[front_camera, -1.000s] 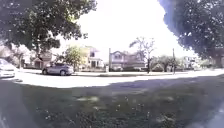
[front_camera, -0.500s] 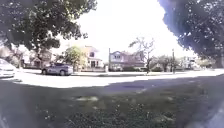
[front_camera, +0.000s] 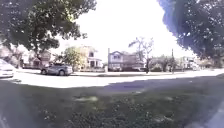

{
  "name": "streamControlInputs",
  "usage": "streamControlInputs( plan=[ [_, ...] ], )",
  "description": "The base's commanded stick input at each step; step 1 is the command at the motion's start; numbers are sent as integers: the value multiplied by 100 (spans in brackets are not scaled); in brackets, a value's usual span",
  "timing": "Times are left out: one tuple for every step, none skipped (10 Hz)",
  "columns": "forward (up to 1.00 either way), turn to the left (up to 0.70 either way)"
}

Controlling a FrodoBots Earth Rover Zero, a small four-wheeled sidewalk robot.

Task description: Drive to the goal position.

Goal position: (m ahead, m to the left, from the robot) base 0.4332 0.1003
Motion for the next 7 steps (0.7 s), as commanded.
streamControlInputs(
  plan=[
    [-2, -63],
    [-7, -15],
    [-7, -15],
    [-7, -15],
    [-7, -15],
    [-7, -15],
    [-7, -15]
  ],
)
